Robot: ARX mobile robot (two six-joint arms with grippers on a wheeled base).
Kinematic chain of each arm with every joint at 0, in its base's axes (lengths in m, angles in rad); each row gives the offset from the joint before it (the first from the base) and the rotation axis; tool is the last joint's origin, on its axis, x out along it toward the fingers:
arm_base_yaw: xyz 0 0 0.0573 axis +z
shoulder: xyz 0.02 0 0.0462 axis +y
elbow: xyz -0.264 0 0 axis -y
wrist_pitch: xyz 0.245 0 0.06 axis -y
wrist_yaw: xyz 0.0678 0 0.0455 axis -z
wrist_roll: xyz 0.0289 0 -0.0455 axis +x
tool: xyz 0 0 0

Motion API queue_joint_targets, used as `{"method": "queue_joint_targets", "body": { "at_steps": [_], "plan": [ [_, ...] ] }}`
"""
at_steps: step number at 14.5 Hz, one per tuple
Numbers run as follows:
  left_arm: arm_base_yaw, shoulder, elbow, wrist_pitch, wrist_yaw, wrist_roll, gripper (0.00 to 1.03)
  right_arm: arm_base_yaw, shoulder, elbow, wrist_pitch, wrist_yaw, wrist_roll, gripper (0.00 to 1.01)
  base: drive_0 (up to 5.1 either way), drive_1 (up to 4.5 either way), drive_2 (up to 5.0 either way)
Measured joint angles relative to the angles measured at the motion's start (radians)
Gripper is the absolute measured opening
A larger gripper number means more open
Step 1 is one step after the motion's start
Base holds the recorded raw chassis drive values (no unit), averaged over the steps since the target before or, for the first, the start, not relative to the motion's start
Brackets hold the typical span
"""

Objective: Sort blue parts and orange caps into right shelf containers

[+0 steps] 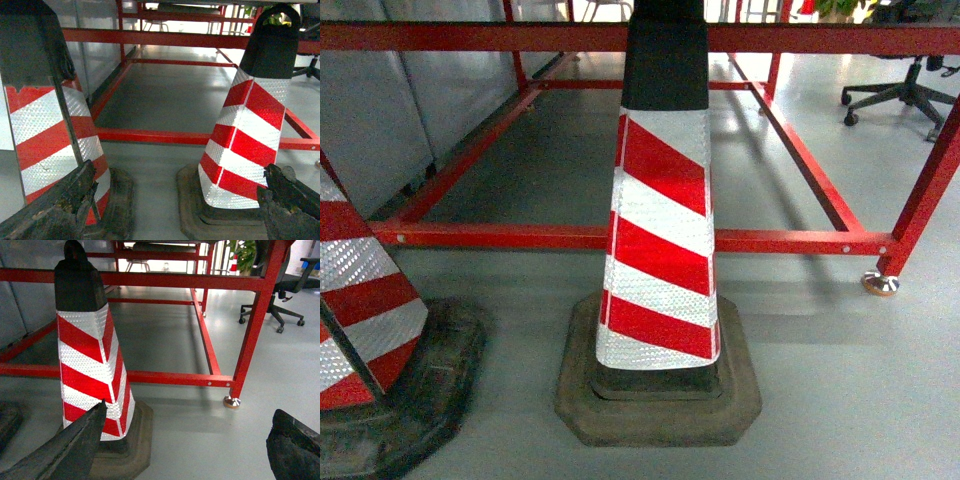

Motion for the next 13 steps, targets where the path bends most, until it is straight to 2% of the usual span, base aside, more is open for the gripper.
{"method": "queue_joint_targets", "body": {
  "at_steps": [13],
  "plan": [
    [0.0, 0.0, 0.0, 0.004, 0.0, 0.006, 0.98, 0.0, 0.0, 0.0, 0.003, 0.001, 0.01, 0.98, 0.0, 0.0, 0.0]
  ]
}}
